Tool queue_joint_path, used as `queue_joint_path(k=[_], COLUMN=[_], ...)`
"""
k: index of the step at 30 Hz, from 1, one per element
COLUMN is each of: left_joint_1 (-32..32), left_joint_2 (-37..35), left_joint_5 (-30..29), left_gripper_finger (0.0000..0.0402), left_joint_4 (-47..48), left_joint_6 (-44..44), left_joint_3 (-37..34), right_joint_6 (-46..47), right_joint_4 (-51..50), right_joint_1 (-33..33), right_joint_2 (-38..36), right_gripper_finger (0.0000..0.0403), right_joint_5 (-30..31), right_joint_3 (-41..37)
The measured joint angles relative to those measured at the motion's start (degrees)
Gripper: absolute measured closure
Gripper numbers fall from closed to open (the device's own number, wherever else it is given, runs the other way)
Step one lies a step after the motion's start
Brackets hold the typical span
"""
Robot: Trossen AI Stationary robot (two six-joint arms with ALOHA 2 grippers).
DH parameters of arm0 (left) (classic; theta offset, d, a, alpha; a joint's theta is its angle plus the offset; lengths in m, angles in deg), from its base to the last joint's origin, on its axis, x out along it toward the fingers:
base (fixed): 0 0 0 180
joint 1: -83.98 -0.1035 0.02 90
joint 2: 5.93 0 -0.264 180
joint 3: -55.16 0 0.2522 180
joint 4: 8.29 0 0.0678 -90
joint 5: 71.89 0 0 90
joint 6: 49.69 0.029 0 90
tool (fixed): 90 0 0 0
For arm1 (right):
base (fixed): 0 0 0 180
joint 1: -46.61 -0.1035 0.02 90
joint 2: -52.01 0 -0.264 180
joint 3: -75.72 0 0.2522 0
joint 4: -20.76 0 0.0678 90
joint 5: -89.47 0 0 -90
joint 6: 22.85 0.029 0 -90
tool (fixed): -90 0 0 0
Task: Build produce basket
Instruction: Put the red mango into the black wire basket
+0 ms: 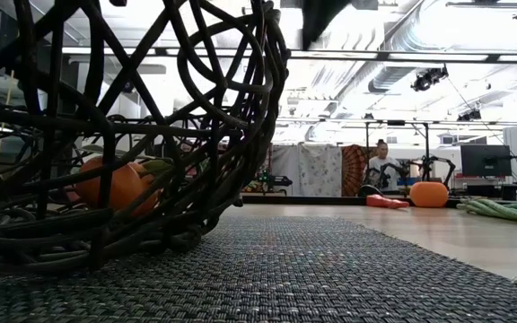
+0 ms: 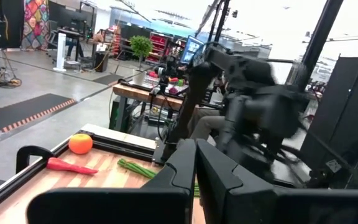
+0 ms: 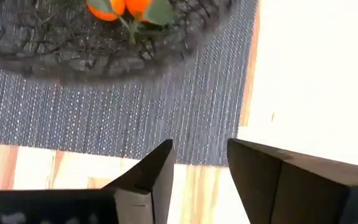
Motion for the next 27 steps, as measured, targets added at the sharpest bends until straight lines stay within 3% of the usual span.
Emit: queue_joint_path(k=[5,11,14,17,27], left_joint_1=[0.00,-0.01,0.00,-0.01,0.00], left_joint_2=[0.00,0.00,0.00,0.00,0.02], left_joint_5=[0.00,0.15,0.17,0.17,0.22], left_gripper_finger=[0.0398,0.0398,0.0398,0.0398,0.0398], left_joint_4=[0.00,-0.01,-0.02,-0.02,-0.02], left_joint_6=[0.26,4.40,5.44,5.46,6.49], left_joint_3=[0.00,0.00,0.00,0.00,0.00], right_joint_6=[5.78,6.43,6.13,6.07,4.49], right_joint_4=[21.72,49.16,62.66,70.10,71.10], right_joint_1=[0.80,4.33,6.70,9.19,14.47], right_joint_2=[-18.46,-35.25,-40.87,-44.71,-48.01], right_gripper_finger=[0.0269,0.0269,0.0269,0.0269,0.0269], right_joint_5=[-0.05,-0.02,-1.00,-3.61,-7.53], right_joint_3=[-26.45,-44.81,-49.72,-51.81,-50.24])
